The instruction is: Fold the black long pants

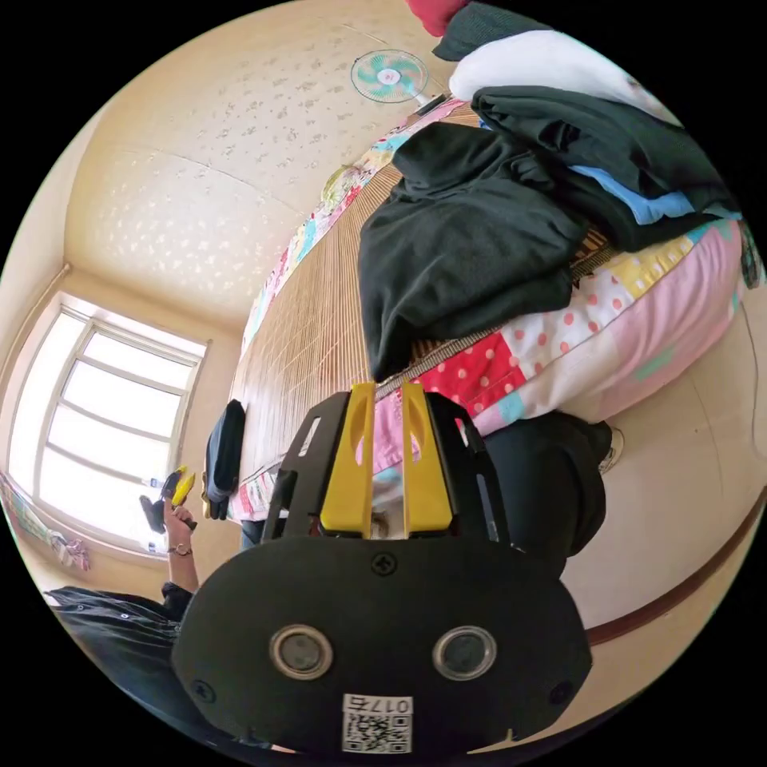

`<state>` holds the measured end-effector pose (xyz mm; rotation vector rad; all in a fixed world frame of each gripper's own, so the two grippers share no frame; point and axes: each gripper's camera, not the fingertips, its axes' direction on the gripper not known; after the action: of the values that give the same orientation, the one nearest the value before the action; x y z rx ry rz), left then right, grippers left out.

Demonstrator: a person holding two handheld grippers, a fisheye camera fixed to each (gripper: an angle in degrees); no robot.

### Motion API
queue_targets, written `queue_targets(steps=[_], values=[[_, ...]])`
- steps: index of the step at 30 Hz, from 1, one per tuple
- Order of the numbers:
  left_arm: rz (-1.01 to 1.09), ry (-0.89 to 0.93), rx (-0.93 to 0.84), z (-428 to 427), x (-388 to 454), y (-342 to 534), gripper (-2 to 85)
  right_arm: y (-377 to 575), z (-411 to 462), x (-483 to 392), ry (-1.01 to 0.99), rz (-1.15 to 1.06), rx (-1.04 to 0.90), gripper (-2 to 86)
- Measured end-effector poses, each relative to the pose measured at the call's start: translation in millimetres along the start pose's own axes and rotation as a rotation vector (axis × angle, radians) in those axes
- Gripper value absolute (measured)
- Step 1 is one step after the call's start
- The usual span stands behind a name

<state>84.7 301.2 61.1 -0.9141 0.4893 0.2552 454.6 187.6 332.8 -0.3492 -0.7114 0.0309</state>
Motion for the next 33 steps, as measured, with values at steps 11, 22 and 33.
queue_targets(steps=[11,22,33], values=[[0.276,-0.597,-0.412,155,45,-35,5.2,17,-35,66,-0.08,0.051,0.017,4.5],[0.49,0.698,-0.083,3,141,-121,-0.7,21,-54,116,-0.134,-0.069,0.008,4.3],[0.604,1.218,-0.411,54,175,-18,-0.7,53,20,126,-0.435,-0.231,-0.234,10.5]])
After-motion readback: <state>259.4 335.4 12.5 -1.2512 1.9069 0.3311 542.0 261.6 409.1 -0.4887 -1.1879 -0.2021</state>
